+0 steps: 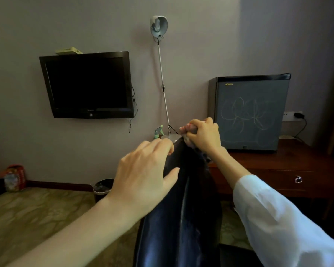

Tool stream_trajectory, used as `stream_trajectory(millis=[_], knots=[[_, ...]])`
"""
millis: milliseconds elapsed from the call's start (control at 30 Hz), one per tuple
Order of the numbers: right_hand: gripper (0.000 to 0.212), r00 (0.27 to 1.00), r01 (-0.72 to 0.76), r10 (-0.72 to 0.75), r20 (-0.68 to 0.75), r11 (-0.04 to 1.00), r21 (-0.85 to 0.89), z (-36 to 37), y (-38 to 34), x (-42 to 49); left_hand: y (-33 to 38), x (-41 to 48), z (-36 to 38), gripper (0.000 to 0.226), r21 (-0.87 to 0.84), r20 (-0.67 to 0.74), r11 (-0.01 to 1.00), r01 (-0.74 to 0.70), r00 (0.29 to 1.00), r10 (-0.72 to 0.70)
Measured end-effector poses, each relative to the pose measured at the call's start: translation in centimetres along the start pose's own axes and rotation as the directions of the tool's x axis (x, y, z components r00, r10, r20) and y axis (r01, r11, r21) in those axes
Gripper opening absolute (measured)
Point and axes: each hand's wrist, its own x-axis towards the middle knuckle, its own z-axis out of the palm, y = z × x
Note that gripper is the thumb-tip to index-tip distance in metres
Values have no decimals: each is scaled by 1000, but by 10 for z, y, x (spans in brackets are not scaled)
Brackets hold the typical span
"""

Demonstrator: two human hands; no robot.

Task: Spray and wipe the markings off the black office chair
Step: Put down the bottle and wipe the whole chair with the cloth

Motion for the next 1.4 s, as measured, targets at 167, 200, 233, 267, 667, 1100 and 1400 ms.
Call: stream_trajectory(millis=[167, 200, 233, 267, 667, 1100, 1400], knots=[[37, 989, -137, 141, 49, 988, -70, 23, 21, 45, -5, 0, 4, 30, -49, -49, 999, 2, 999, -4], [38, 987, -149, 153, 51, 986, -71, 24, 24, 46, -6, 0, 5, 30, -56, -55, 998, 5, 998, -8], [38, 988, -145, 148, 50, 987, -68, 24, 25, 46, -7, 0, 5, 30, -60, -60, 998, 7, 998, -11], [38, 991, -121, 125, 44, 990, -67, 22, 24, 42, -7, 0, 5, 31, -62, -64, 998, 8, 998, -12], [39, 837, 525, -517, 179, 851, 1, -88, -75, -91, 3, -9, -16, 87, -15, 9, 990, 138, 990, -138], [36, 783, 591, -568, 252, 806, -20, -109, -100, -107, 25, -57, -48, 88, -185, 33, 973, 136, 991, -132], [37, 941, 266, -210, 264, 943, -198, -34, -25, 3, -10, 5, 1, 88, -98, 46, 976, 193, 981, -190]])
